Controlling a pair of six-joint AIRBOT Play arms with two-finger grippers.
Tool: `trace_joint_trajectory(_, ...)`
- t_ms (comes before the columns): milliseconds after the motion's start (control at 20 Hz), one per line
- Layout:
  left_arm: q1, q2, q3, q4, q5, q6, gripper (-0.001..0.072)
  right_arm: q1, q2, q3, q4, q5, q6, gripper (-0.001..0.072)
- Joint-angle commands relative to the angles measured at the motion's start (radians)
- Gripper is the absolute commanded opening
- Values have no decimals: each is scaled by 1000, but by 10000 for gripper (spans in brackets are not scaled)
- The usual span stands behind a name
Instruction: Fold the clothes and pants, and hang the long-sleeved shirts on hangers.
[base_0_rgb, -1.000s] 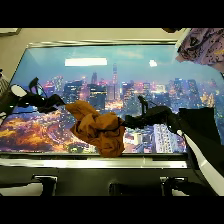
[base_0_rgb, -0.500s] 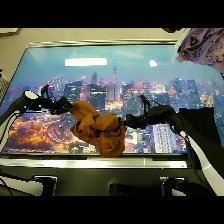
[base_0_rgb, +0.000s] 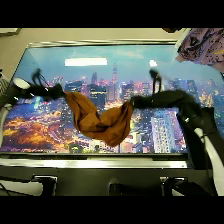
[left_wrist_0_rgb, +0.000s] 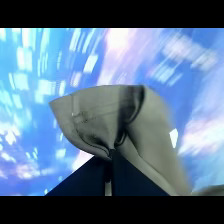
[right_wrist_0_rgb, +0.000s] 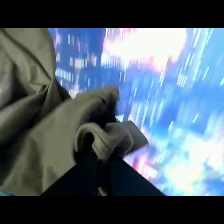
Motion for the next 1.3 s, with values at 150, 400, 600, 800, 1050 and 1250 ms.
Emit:
trace_joint_trajectory(150,62,270,480,299,-210,-100,10,0,133,549,-424,-190,81,27)
trace_joint_trajectory(400,65,524,581,560,-388,-235,11,0,354,674,-554,-341,183,28)
trace_joint_trajectory(600,64,664,581,639,-426,-312,12,0,459,674,-569,-399,293,28)
trace_joint_trajectory(800,61,654,537,643,-426,-297,12,0,365,673,-614,-398,302,29)
trace_joint_trajectory(1050,-8,484,289,640,-367,-262,13,0,6,627,-587,-366,303,30)
trace_joint_trajectory(1250,-55,254,76,640,-146,-266,13,0,-351,603,-380,-193,303,30)
